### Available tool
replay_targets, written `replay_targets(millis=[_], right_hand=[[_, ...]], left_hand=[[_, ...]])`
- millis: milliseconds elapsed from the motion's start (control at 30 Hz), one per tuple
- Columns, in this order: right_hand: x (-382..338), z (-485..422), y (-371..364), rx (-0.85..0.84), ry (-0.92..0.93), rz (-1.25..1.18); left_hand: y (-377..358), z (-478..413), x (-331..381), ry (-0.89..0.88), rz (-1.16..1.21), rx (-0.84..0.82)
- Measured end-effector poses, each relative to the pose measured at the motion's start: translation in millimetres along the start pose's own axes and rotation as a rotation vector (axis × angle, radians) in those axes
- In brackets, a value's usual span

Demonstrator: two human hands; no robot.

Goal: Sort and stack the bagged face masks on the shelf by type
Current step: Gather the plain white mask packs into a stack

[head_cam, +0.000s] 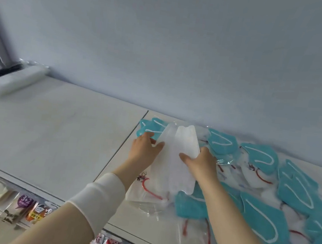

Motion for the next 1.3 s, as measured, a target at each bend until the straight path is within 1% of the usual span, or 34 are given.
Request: replay_targets(millis=[67, 133, 233, 333, 400, 467, 533, 633, 733, 833, 967, 1133, 1233, 1300], right_hand=[[-2, -1, -1, 0.029, -0.01, -0.112], [-4, 0, 1, 0.018, 0.006, -0.235], [-11, 7, 7, -0.033, 0.107, -0.262], [-15, 19, 19, -0.03, 0.22, -0.424], [-14, 26, 32, -0.038, 0.254, -0.556], [-13, 31, 47, -0.028, 0.263, -0.665], [-10, 34, 62, 0.04, 0.27, -0.721], [-8, 34, 78, 0.148, 0.314, -0.757], [-1, 36, 85, 0.198, 0.339, -0.782], [11, 40, 76, 0.163, 0.314, -0.74], [23, 44, 58, 0.088, 0.28, -0.672], [27, 41, 66, 0.129, 0.301, -0.657], [33, 41, 56, 0.05, 0.27, -0.638], [38, 40, 48, 0.028, 0.245, -0.61]], left_hand=[[-1, 0, 4, 0.037, 0.148, -0.06], [-2, 1, 7, 0.056, 0.325, -0.089], [-7, 6, 14, 0.068, 0.566, -0.123], [-6, 14, 34, -0.031, 0.717, -0.137], [-3, 20, 54, -0.145, 0.847, -0.171], [0, 27, 71, -0.26, 0.922, -0.213], [1, 32, 85, -0.348, 0.931, -0.243], [1, 38, 105, -0.426, 0.887, -0.275], [-5, 40, 117, -0.487, 0.784, -0.226], [-23, 46, 112, -0.501, 0.738, -0.168], [-46, 51, 96, -0.412, 0.775, -0.203], [-47, 50, 106, -0.469, 0.749, -0.219], [-52, 50, 100, -0.435, 0.738, -0.26], [-53, 49, 95, -0.402, 0.754, -0.257]])
Point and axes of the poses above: each hand's wrist, its own z-axis away from the middle knuckle, its own y-axis out of the back of the hand, x = y × z, the point moved 4 cm from there along -z, towards the middle knuckle, and after that the axes turned 9 degrees about z, right-handed, at the moved point
